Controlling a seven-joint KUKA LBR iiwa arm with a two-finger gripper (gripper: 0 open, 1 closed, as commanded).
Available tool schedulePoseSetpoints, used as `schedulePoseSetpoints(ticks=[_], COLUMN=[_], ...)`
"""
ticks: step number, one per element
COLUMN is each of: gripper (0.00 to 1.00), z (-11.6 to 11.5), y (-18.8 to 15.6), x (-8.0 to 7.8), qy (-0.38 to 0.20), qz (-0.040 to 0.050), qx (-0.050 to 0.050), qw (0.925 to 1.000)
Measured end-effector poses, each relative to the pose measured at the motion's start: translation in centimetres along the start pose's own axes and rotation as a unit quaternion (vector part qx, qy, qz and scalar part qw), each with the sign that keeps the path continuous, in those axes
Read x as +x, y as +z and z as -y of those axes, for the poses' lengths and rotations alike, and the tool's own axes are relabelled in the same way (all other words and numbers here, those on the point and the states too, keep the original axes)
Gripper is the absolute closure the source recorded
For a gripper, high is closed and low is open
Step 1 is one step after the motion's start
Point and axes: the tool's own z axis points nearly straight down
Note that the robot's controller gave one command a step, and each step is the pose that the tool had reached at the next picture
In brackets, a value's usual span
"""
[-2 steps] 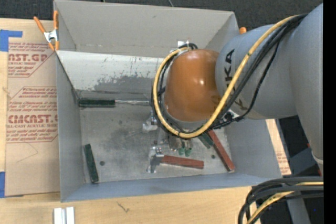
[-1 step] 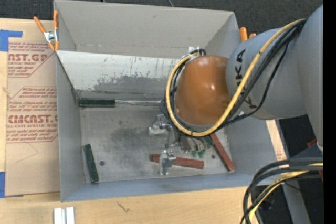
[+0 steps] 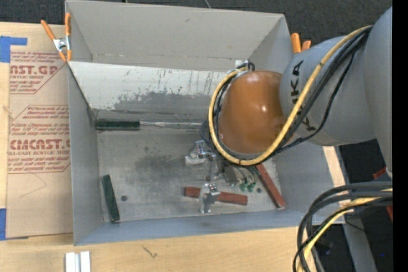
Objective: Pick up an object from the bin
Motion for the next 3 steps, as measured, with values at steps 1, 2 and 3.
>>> schedulePoseSetpoints(ticks=[1, 2, 3], gripper=[0.0, 1.0, 1.0], z=[0.7, 4.3, 4.3], y=[3.8, 5.9, 5.9], x=[-0.5, -0.7, -0.7], qy=[-0.022, -0.081, -0.081], qz=[-0.0067, -0.001, -0.0009], qx=[0.001, -0.002, -0.002], qw=[0.9997, 0.9967, 0.9967])
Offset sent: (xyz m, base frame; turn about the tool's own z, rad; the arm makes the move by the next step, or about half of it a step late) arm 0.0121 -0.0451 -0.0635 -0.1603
